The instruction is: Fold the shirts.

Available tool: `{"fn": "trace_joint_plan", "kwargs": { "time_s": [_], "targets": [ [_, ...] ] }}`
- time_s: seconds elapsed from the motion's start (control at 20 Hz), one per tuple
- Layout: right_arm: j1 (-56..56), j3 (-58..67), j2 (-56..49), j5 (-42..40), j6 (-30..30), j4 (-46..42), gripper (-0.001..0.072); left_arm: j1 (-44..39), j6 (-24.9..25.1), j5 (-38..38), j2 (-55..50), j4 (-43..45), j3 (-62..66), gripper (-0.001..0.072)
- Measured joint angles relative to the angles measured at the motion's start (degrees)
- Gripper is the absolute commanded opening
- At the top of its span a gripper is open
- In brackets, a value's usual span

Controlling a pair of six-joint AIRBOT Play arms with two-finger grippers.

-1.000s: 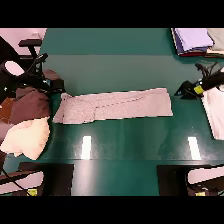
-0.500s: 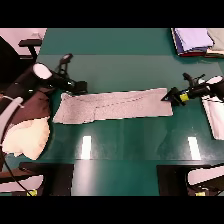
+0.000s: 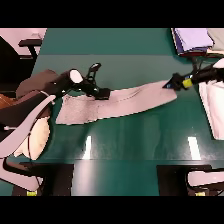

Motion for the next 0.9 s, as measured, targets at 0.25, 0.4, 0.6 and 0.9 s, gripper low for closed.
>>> {"fn": "trace_joint_plan", "kwargs": {
  "time_s": [0.25,0.4,0.6,0.9],
  "targets": [
    [6.08,10.88,3.80,1.77,2.40,4.76,0.0007,-3.91,-0.96,-0.96,-8.28,-0.11,8.87,0.0024],
    [10.71,15.80,3.91,2.08,3.56,5.75,0.0007,-5.53,-1.33,-1.27,-11.47,-0.50,12.92,0.0024],
    [16.33,19.45,2.58,2.12,4.61,6.27,0.0007,-6.34,-1.51,-0.15,-12.96,-1.49,15.04,0.0024],
    [24.13,20.72,0.90,-0.66,4.98,6.49,0.0008,-0.37,-1.51,-3.76,-9.18,-0.59,17.35,0.0024]
  ]
}}
